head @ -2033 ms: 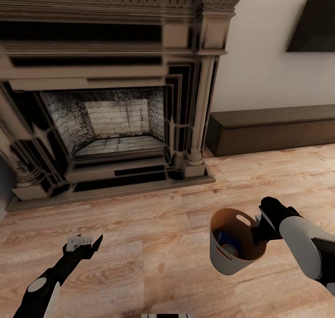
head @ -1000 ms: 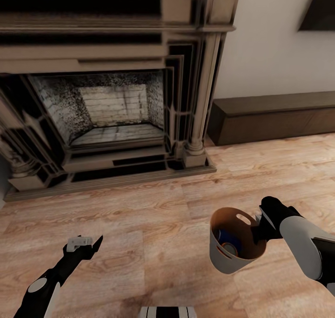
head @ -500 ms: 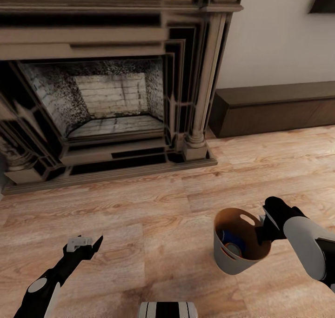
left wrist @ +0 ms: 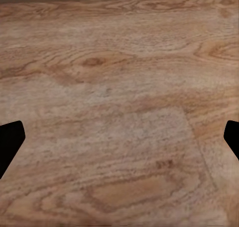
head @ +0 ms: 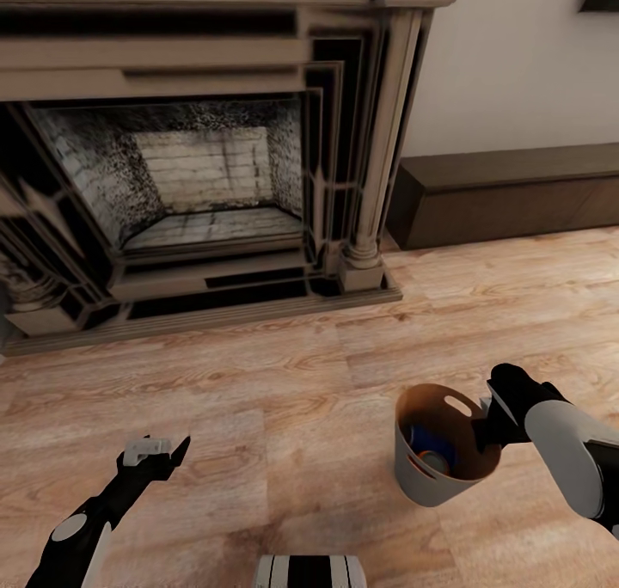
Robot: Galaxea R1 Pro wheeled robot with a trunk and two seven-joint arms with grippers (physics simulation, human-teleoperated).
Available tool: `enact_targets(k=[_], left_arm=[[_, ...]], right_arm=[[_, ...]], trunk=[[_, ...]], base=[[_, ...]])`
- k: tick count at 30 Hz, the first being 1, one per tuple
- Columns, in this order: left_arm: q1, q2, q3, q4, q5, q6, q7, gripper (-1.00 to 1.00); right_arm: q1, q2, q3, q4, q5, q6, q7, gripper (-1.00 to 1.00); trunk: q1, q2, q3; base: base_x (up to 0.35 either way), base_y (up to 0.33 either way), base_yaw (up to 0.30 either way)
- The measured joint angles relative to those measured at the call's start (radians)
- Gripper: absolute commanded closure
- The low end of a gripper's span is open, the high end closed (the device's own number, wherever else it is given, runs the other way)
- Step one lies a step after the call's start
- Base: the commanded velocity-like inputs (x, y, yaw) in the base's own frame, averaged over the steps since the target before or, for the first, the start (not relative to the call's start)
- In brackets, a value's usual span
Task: Put the three can of soda from the living room inside the tash can in the kitchen.
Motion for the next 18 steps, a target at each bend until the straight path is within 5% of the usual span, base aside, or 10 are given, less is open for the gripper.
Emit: enact_targets(k=[18], left_arm=[[0.000,0.000,-0.002,0.000,-0.001,-0.008,0.000,-1.00]], right_arm=[[0.000,-0.004,0.000,0.000,0.000,0.000,0.001,1.00]], trunk=[[0.003,-0.002,-0.027]], base=[[0.000,0.000,0.000]])
